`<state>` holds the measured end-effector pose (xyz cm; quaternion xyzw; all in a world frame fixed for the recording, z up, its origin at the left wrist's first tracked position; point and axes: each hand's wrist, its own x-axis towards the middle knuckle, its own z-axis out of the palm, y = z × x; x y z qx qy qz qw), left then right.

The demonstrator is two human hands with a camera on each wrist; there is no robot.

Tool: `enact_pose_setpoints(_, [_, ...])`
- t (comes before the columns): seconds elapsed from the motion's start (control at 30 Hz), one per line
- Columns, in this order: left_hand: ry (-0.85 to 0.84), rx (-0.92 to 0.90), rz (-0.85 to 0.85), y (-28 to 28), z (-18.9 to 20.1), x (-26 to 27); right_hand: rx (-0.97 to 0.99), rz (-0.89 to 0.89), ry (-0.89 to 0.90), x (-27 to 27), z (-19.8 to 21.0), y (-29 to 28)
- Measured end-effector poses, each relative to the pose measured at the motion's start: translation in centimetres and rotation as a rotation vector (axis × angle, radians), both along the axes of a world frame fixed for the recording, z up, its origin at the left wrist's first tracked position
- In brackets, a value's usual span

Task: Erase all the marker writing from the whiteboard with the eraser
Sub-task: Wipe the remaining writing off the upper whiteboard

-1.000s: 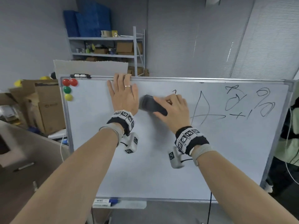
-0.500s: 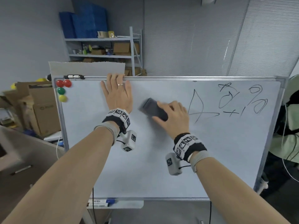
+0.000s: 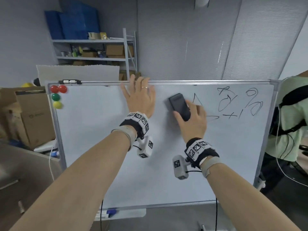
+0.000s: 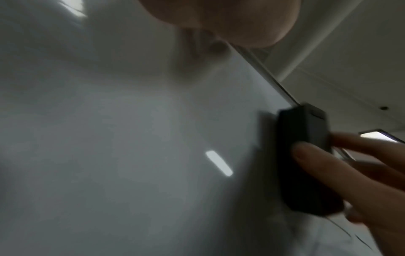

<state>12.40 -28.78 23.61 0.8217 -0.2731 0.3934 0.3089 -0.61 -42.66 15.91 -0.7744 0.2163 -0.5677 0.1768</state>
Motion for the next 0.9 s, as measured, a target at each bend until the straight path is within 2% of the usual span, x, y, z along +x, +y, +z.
enact_pose_setpoints(0.13, [-0.030, 0.067, -0.113, -3.7, 0.1, -2.3, -0.032, -0.073, -0.010, -1.1, -0.1, -1.4])
enact_pose_setpoints(0.2, [-0.043, 0.037, -0.109, -4.2, -0.1, -2.4, 0.006, -0.151, -0.020, -2.4, -0.1, -3.1])
enact_pose_setpoints(0.27, [-0.060, -0.019, -0.096, -4.2, -0.4, -2.2, 0.137, -0.212, -0.070, -3.3, 0.4, -4.8])
enact_pose_setpoints(0.37, [-0.084, -0.104, -0.074, -4.0, -0.9, -2.3, 0.184, -0.213, -0.143, -3.6, 1.4, -5.9])
enact_pose_setpoints(0.53, [-0.117, -0.086, -0.052, -3.5, -1.3, -2.5, -0.073, -0.117, -0.093, -2.3, 2.5, -5.1])
enact_pose_setpoints(0.67, [-0.129, -0.071, -0.038, -3.2, -1.6, -2.3, -0.299, -0.027, 0.022, -2.2, 1.9, -5.7])
enact_pose_setpoints(0.8, [-0.101, -0.082, -0.013, -3.9, -1.5, -2.4, -0.512, 0.146, 0.226, -3.9, -3.4, -5.9])
enact_pose_setpoints(0.9, [-0.067, -0.093, -0.003, -4.7, -1.5, -2.9, -0.563, 0.167, 0.290, -4.8, -6.6, -5.9])
